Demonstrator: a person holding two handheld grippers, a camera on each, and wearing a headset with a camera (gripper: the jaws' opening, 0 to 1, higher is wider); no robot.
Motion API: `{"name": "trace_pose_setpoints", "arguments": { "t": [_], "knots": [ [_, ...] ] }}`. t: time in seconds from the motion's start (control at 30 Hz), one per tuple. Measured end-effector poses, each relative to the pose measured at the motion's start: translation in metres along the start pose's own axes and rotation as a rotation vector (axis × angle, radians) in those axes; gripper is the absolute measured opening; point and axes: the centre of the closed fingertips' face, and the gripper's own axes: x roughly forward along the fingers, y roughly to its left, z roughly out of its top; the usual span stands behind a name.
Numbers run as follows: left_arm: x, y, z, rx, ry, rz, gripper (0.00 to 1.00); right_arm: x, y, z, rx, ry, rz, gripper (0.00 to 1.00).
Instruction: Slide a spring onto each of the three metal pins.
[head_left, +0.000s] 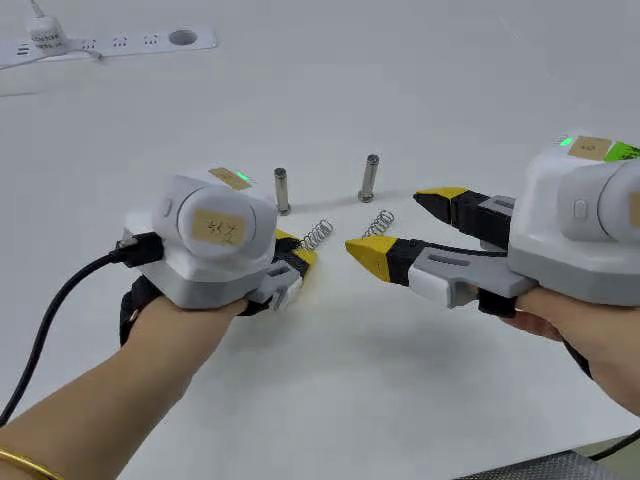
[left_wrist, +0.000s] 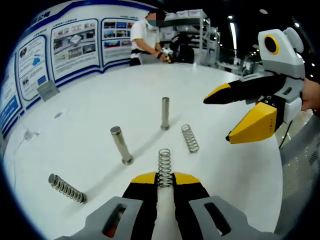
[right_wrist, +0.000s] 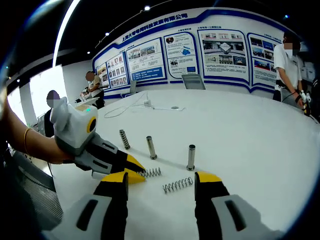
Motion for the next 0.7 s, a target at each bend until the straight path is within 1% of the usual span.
{"name": "trace_pose_setpoints", "arguments": {
  "t": [0.03,0.2,0.33,0.43,0.47,0.53,0.57,0.63,0.7],
  "knots": [
    [0.000,0.000,0.000,0.012,0.000,-0.003,0.12,0.000,0.000,0.000,0.001,0.000,0.000,0.54],
    [0.000,0.000,0.000,0.021,0.000,-0.003,0.11,0.000,-0.002,-0.001,0.017,0.004,-0.011,0.54],
    [-0.002,-0.003,0.000,0.058,-0.005,-0.005,0.11,0.001,-0.001,0.004,0.036,-0.012,-0.011,0.54],
    [-0.006,-0.004,0.008,0.114,-0.039,0.007,0.10,0.001,-0.001,0.008,0.061,-0.018,-0.010,0.54],
    [-0.008,-0.005,0.011,0.127,-0.052,0.009,0.10,0.001,-0.002,0.009,0.080,-0.024,-0.014,0.54],
    [-0.011,-0.007,0.015,0.147,-0.068,0.010,0.10,0.004,-0.004,0.011,0.114,-0.044,-0.006,0.53],
    [-0.013,-0.008,0.017,0.160,-0.076,0.011,0.10,0.003,-0.004,0.014,0.147,-0.057,-0.002,0.53],
    [-0.017,-0.009,0.022,0.171,-0.095,0.012,0.10,0.003,-0.004,0.018,0.180,-0.077,-0.003,0.52],
    [-0.022,-0.010,0.028,0.165,-0.125,0.015,0.10,0.003,-0.003,0.020,0.193,-0.083,0.000,0.52]
  ]
}}
